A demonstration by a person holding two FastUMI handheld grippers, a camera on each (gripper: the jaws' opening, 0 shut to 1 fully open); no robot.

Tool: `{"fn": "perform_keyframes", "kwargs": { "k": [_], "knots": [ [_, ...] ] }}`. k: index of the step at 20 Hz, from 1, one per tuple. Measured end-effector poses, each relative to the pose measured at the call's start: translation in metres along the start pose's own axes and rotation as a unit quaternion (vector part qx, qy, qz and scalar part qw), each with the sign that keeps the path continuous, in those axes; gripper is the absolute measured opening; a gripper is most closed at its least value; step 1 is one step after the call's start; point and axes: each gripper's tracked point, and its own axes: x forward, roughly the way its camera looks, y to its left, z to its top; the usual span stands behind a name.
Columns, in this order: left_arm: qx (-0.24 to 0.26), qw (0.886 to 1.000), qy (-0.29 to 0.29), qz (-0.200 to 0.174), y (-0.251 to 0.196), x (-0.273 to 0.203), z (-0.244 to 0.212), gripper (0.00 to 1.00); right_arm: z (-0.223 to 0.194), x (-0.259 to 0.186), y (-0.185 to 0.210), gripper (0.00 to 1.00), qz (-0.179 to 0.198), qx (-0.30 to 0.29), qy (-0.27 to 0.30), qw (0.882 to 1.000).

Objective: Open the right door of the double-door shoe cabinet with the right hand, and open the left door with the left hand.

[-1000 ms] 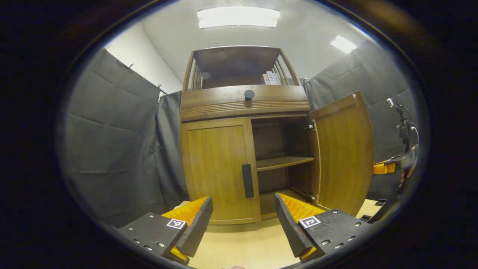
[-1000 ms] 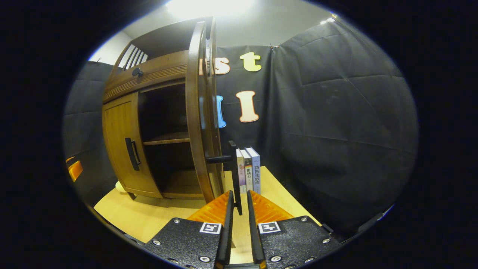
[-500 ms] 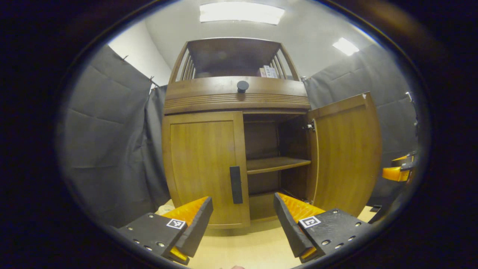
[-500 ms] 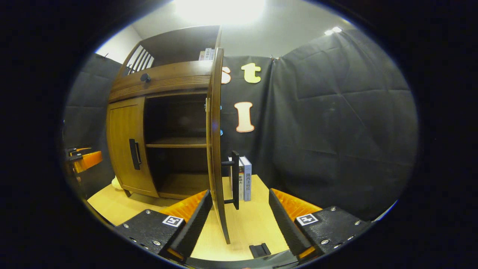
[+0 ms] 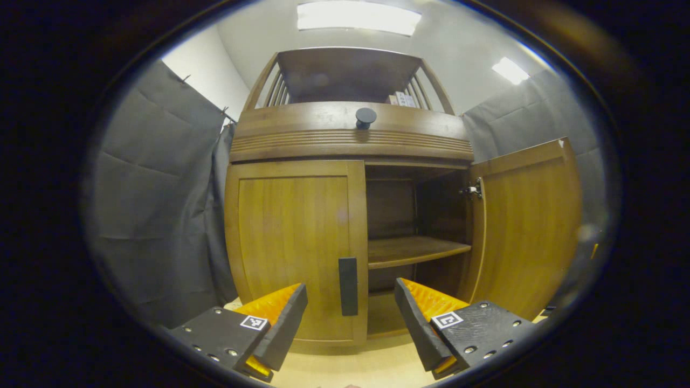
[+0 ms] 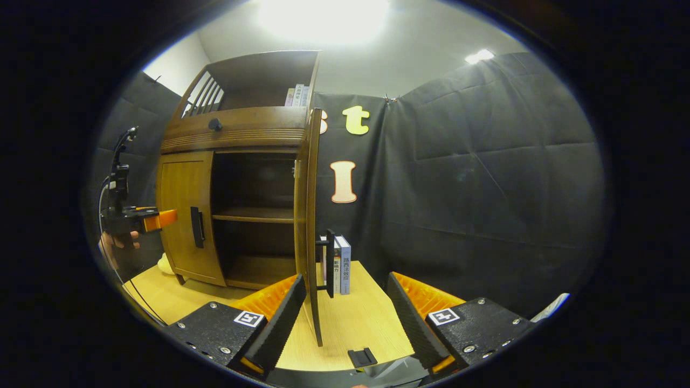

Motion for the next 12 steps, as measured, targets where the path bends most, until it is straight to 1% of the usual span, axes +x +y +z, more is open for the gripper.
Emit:
{"fn": "perform_keyframes", "kwargs": {
  "k": [3,5,7,8,9,10,11,12],
  "knots": [
    [-0.004,1.000,0.002,0.002,0.005,0.033,-0.005,1.00,-0.013,-0.012,0.003,0.94,-0.003,0.015,0.012,1.000],
    [-0.001,1.000,0.002,0.005,0.006,0.048,-0.010,1.00,-0.016,-0.019,0.009,0.94,0.002,0.019,0.015,1.000],
    [-0.006,1.000,0.008,0.003,0.005,0.063,-0.018,1.00,-0.017,-0.023,0.009,0.95,0.002,0.008,0.015,1.000],
    [-0.012,1.000,0.012,0.001,0.004,0.071,-0.023,0.87,-0.015,-0.025,0.006,0.95,-0.001,0.000,0.013,1.000],
    [-0.019,1.000,0.017,0.000,0.005,0.078,-0.029,1.00,-0.014,-0.026,0.004,0.93,-0.003,-0.004,0.012,1.000],
    [-0.023,0.999,0.022,0.000,0.006,0.083,-0.036,1.00,-0.013,-0.026,0.002,0.95,-0.004,-0.005,0.012,1.000],
    [-0.026,0.999,0.026,0.002,0.007,0.090,-0.040,0.94,-0.016,-0.027,0.001,0.95,-0.006,-0.005,0.014,1.000],
    [-0.027,0.999,0.028,0.007,0.008,0.096,-0.044,0.97,-0.018,-0.028,-0.001,0.94,-0.008,-0.003,0.017,1.000]
  ]
}}
